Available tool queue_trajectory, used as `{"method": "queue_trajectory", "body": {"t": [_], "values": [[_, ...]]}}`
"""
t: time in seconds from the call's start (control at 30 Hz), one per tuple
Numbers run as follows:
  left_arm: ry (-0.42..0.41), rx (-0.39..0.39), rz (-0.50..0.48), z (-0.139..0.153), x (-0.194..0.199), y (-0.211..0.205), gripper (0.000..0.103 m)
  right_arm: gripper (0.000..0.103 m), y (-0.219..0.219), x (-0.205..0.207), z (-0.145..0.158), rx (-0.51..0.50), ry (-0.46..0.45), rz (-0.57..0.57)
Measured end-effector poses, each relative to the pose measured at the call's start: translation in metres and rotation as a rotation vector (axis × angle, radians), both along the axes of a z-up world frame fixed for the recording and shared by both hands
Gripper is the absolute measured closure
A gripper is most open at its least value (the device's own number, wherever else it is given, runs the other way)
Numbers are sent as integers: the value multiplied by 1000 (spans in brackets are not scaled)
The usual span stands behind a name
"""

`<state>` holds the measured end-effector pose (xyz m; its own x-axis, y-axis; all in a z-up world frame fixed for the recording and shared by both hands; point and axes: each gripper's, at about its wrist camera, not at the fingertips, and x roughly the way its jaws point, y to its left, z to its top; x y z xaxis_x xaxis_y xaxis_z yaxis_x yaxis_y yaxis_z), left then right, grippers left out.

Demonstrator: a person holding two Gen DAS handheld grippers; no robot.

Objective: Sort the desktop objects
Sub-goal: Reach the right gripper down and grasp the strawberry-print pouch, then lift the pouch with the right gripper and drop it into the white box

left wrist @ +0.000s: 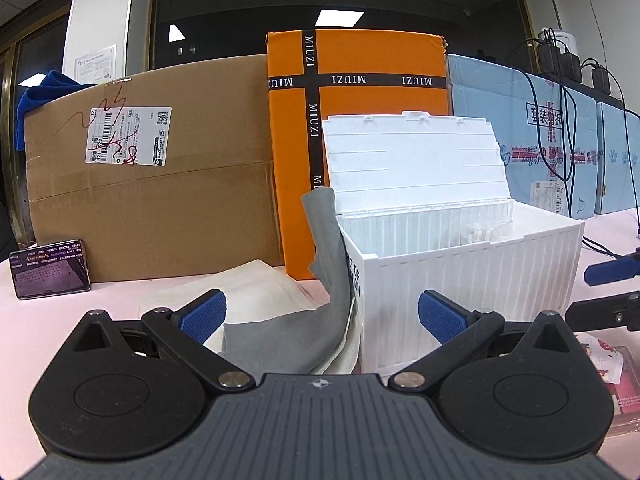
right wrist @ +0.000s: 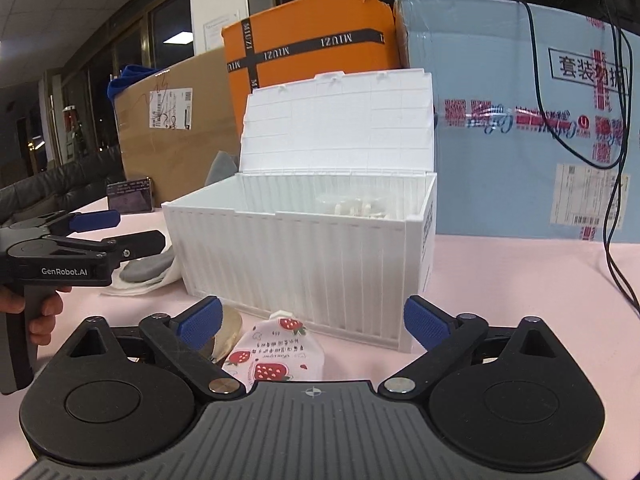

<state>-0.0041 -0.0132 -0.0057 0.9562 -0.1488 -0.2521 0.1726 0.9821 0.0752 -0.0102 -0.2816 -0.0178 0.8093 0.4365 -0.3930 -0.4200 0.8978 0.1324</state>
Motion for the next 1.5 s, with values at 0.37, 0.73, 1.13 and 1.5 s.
{"method": "queue_trajectory", "body": {"t": [0.37,0.73,1.13,1.5], "values": [[27,-19,-3,0,3,3,0,40,6,12,-9,-8,161,109],[86,-53,-16,-3,13,8,0,74,12,23,-5,-43,189,113],[128,-80,-25,-6,18,10,0,93,30,13,15,-54,146,137],[123,-83,-28,-4,15,11,0,89,29,20,0,75,268,74]]}}
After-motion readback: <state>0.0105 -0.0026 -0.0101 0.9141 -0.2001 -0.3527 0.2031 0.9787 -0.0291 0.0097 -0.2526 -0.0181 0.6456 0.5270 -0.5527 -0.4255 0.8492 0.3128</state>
